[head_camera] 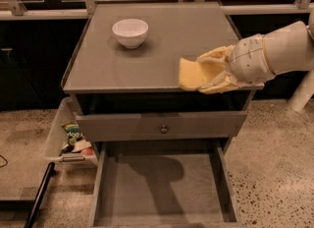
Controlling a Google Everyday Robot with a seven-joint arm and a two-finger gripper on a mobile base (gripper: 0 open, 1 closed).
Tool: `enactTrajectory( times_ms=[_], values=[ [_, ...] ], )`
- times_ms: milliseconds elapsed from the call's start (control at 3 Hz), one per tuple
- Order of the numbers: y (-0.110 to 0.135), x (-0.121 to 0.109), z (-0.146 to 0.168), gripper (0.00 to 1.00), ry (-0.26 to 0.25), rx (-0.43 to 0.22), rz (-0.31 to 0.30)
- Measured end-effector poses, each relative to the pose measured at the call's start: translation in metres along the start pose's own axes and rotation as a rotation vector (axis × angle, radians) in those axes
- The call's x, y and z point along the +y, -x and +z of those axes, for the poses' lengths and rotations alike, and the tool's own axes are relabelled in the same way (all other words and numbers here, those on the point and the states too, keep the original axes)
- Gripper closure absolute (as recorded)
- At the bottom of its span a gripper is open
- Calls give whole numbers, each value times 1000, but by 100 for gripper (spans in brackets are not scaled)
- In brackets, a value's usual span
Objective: Pick sponge from middle drawer and place on counter
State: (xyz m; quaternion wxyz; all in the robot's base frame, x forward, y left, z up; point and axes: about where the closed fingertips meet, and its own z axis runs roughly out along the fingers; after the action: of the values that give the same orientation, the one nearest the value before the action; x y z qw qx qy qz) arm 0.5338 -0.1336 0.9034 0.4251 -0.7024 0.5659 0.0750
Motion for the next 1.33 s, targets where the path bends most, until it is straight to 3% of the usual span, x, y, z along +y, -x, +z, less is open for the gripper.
enactTrajectory(
  times_ms=[667,1333],
  values=[
    [-33,-71,10,100,-51,-3,49],
    [-63,-132,34,100,-45,-88,130]
  ],
)
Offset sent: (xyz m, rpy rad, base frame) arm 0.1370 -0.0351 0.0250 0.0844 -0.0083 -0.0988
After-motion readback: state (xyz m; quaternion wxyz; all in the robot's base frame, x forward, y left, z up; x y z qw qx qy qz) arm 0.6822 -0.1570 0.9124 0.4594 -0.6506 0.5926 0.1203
